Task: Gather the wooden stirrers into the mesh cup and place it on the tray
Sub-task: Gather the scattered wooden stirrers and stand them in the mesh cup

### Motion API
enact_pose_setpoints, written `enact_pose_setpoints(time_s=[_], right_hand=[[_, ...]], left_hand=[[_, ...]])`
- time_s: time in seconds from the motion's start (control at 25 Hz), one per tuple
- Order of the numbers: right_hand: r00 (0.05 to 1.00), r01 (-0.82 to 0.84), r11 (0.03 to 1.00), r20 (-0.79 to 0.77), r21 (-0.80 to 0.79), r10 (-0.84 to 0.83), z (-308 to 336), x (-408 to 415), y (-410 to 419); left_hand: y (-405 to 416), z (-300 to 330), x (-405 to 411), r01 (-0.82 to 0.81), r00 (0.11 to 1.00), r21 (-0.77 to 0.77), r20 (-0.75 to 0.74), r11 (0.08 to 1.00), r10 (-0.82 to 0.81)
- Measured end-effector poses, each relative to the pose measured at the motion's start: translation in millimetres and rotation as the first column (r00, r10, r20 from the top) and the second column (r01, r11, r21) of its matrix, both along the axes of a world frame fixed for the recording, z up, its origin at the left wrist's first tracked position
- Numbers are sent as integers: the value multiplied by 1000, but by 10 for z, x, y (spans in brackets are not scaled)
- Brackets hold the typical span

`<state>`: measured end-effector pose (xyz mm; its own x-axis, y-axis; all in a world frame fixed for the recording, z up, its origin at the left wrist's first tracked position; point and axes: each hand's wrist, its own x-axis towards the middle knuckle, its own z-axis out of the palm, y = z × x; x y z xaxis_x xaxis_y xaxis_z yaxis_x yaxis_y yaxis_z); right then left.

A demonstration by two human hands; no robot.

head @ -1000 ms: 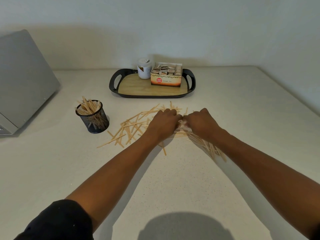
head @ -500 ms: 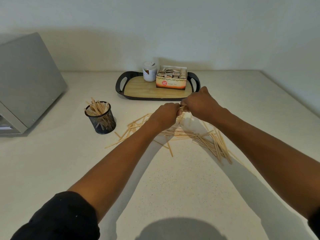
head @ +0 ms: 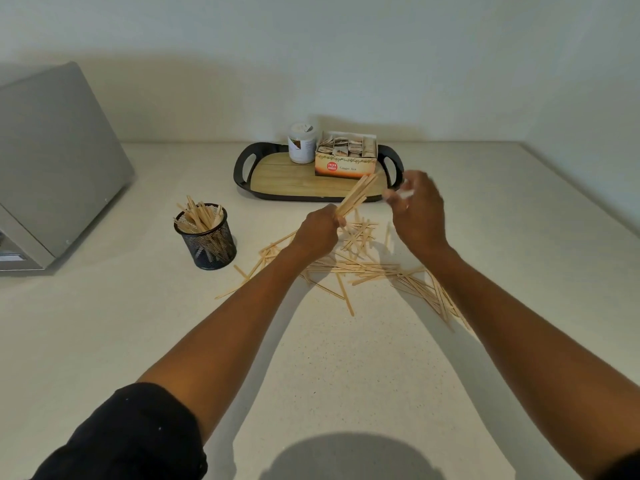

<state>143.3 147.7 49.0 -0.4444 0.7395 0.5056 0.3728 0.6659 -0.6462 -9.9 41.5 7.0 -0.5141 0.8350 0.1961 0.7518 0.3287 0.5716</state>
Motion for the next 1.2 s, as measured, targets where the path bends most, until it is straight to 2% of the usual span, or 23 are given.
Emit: enact_pose_setpoints(time_s=[0.04, 0.08, 0.12, 0.2, 0.28, 0.44, 0.56, 0.76, 0.88, 0.96, 1.2], right_hand=[[999, -42, 967, 22, -251, 49, -64, -39, -51], [991, -107, 884, 20, -454, 130, -117, -92, -108], [982, -162, 797, -16, -582, 188, -148, -151, -156], [966, -249, 699, -116, -670, 232, -144, -292, -226], [965, -260, 691, -169, -674, 199, -115, -435, -260], [984, -173, 793, -143, -585, 109, -54, -647, -244], [983, -181, 858, -116, -481, 142, 55, -777, -219], [961, -243, 901, 38, -359, 274, 356, -1003, -271], [932, -303, 922, 126, -239, 339, 507, -1169, -398], [915, -336, 916, 155, -221, 373, 614, -1285, -495], [860, -447, 866, 159, -227, 485, 897, -1699, -897]], left_hand=[[0, -6, -7, 1, 1000, -4, 12, 1000, -1], [7, -9, 3, 13, 1000, -6, 5, 1000, -13], [18, -2, 31, 34, 999, 4, -14, 999, -34], [29, 32, 97, 84, 996, 49, -35, 995, -82], [30, 94, 135, 100, 995, 79, -40, 992, -97], [-14, 198, 130, 109, 992, 95, -73, 989, -103], [-57, 306, 63, 98, 995, 136, -9, 986, -98], [-191, 503, -165, 59, 949, 130, 301, 990, -96], [-342, 635, -269, -1, 867, 179, 491, 984, -88], [-490, 735, -335, -34, 824, 214, 559, 976, -94], [-1055, 927, -781, -32, 939, 236, 341, 971, -52]])
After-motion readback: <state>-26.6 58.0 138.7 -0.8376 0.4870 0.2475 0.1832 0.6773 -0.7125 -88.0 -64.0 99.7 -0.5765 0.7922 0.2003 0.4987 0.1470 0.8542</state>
